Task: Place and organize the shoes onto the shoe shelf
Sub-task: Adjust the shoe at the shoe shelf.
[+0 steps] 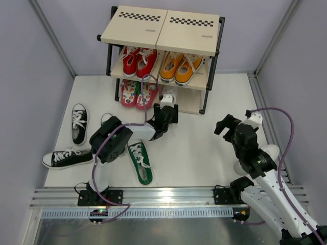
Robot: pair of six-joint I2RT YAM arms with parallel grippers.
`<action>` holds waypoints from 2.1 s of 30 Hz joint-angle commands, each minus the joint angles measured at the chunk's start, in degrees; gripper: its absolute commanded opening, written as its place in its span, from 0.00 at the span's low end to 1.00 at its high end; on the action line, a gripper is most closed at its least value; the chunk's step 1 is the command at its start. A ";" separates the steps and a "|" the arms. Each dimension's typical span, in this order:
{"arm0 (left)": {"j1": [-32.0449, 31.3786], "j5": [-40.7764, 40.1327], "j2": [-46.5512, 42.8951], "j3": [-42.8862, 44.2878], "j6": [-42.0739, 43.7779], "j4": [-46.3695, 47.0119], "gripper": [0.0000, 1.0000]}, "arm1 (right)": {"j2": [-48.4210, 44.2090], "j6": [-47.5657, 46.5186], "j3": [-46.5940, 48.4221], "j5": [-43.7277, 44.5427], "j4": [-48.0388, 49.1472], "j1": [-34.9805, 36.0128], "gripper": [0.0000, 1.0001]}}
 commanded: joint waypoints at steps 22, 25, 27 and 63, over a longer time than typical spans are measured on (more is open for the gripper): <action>2.70 3.34 -1.83 4.25 2.22 2.11 0.55 | 4.13 1.50 -0.79 -0.32 5.52 -0.22 1.00; 2.87 3.60 -1.57 4.34 2.30 2.81 0.57 | 4.30 1.59 -0.70 -0.40 5.70 -0.13 1.00; 3.14 3.87 -1.13 4.86 2.39 2.55 0.58 | 4.48 1.68 -0.70 -0.40 5.70 -0.13 1.00; 5.33 11.07 -1.56 5.48 0.81 -4.22 0.83 | 8.87 2.99 -0.70 -3.30 6.75 -0.22 0.99</action>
